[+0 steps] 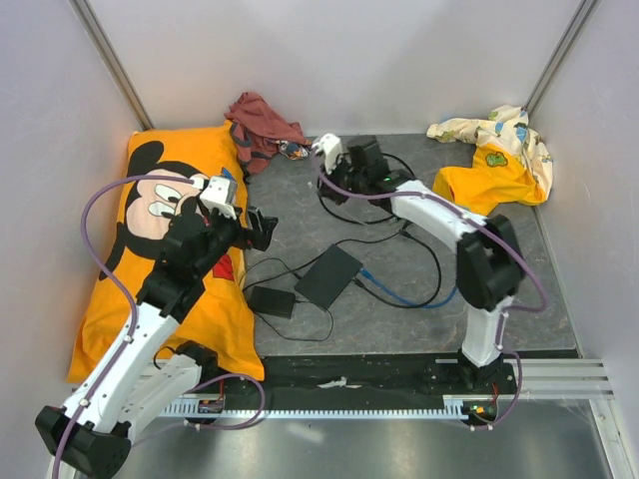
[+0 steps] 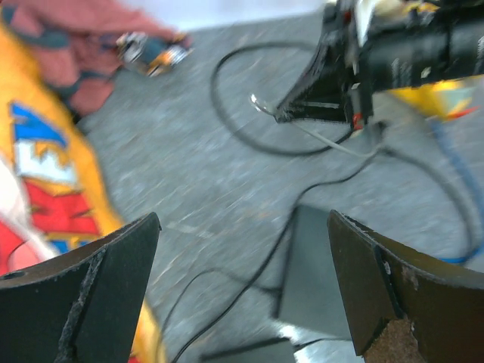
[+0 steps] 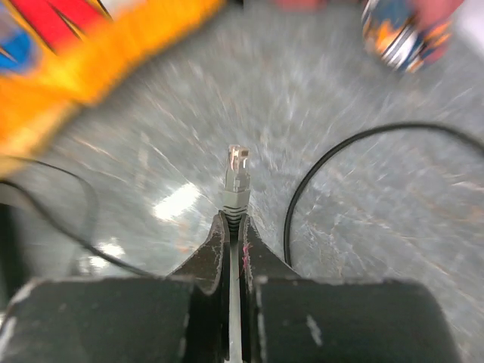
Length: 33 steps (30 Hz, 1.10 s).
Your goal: Insert the plug into the switch port
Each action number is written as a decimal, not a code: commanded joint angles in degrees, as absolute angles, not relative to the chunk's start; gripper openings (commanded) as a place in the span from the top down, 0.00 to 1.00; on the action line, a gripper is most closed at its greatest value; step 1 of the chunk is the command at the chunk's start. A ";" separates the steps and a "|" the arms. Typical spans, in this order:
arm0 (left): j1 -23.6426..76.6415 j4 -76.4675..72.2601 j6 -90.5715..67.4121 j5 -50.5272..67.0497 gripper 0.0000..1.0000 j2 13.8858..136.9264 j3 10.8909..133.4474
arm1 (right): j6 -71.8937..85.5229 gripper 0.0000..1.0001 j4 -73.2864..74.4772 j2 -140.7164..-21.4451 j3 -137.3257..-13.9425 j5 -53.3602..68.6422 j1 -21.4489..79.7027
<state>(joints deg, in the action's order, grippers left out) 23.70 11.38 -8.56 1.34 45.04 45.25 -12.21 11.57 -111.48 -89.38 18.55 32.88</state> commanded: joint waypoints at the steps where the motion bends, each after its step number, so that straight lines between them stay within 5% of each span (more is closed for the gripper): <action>1: 23.38 -3.76 -15.55 9.57 0.01 43.50 42.72 | -2.21 1.00 7.48 -99.70 -83.60 26.35 31.20; 11: 23.55 -30.38 -30.22 22.23 0.01 52.64 37.53 | 16.34 1.00 -11.84 -86.49 -67.69 35.94 29.80; 19: 23.82 -35.24 -35.94 24.88 0.03 62.13 40.69 | 26.36 1.00 -22.32 -83.85 -61.18 41.22 29.71; 25: 23.91 -34.45 -37.61 21.80 0.14 64.86 42.01 | 29.00 1.00 -25.49 -83.32 -59.50 42.18 29.79; 33: 24.61 -34.45 -40.34 24.87 0.41 68.03 43.95 | 30.58 1.00 -28.12 -83.23 -58.10 43.77 29.88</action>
